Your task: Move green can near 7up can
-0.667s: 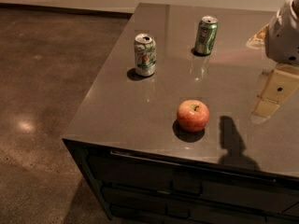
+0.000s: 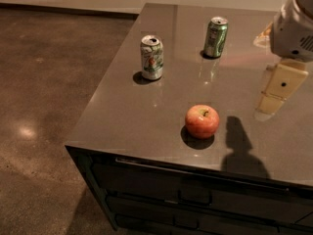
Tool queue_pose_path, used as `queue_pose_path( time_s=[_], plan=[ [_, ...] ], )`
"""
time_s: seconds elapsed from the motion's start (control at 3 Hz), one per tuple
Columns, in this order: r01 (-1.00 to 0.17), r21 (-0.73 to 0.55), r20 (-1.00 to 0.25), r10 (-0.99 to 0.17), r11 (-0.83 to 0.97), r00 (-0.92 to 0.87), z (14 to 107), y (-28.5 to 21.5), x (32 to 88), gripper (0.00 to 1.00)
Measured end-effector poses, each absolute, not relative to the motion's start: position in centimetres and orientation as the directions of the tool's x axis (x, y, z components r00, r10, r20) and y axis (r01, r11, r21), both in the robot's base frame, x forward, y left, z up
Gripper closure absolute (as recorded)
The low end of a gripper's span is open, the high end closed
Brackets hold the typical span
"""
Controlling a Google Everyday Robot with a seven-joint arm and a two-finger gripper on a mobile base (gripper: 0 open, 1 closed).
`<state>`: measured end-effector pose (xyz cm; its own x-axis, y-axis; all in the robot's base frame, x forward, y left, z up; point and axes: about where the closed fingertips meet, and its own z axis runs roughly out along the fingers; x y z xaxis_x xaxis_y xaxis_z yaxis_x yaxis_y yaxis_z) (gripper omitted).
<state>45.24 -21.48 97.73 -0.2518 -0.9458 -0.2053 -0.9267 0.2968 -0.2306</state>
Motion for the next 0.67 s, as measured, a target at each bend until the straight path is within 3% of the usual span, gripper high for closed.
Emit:
queue_pose_path(
  time_s=[0.67],
  plan=[
    [-0.885, -0.236, -0.282, -0.900, 0.401, -0.333, 98.5, -21.2, 52.7, 0.00]
  ],
)
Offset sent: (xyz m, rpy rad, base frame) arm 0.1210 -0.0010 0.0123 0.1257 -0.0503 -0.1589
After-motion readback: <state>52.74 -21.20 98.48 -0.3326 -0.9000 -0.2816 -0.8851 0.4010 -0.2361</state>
